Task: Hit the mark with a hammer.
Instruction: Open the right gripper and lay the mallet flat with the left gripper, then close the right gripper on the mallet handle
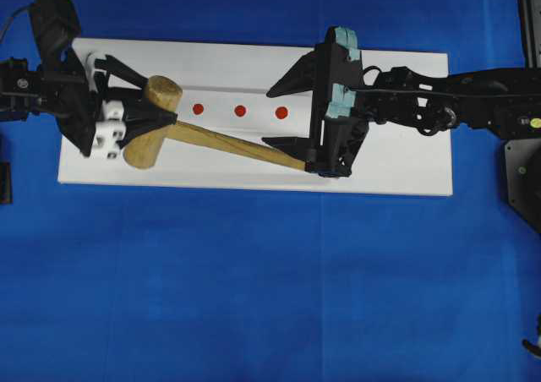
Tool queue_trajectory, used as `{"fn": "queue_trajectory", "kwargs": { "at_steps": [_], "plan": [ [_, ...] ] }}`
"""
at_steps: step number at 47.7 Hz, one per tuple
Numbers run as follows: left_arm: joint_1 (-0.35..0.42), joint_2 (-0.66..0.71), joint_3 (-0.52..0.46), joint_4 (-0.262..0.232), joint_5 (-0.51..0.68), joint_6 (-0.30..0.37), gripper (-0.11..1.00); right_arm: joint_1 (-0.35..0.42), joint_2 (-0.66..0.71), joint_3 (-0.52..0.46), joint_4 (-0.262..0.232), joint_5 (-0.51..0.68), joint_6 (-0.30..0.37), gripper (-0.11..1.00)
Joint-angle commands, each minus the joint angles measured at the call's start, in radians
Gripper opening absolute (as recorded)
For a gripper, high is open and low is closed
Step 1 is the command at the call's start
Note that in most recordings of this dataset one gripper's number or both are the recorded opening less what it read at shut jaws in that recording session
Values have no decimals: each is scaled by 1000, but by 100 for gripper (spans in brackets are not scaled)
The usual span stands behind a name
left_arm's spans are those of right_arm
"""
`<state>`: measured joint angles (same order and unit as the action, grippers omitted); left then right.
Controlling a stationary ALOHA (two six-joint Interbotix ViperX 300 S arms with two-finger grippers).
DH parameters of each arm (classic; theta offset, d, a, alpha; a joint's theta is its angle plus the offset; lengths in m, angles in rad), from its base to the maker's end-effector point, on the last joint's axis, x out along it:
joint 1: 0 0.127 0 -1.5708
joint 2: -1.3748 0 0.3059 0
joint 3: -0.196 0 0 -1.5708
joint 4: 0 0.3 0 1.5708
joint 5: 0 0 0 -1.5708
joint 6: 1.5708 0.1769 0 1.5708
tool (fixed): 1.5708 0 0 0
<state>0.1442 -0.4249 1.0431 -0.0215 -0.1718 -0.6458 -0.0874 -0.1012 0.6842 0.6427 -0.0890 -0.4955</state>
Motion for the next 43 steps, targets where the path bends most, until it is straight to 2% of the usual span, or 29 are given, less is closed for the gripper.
{"fn": "queue_trajectory", "kwargs": {
  "at_steps": [1, 8, 13, 31, 43],
  "plan": [
    [2, -18, -29, -3, 6, -133, 50, 6, -28, -21, -2, -9, -2, 92],
    [2, -32, -20, 2, 8, -310, 50, 17, -28, -21, -3, -9, -3, 92],
    [2, -44, -9, 2, 8, -365, 50, 25, -28, -21, -3, -11, -6, 92],
    [-3, -67, -5, 0, 8, -399, 50, 29, 11, -31, -6, -23, -12, 92],
    [-3, -69, -3, 0, 8, -454, 50, 29, 69, -69, -41, -25, -21, 90]
  ]
}}
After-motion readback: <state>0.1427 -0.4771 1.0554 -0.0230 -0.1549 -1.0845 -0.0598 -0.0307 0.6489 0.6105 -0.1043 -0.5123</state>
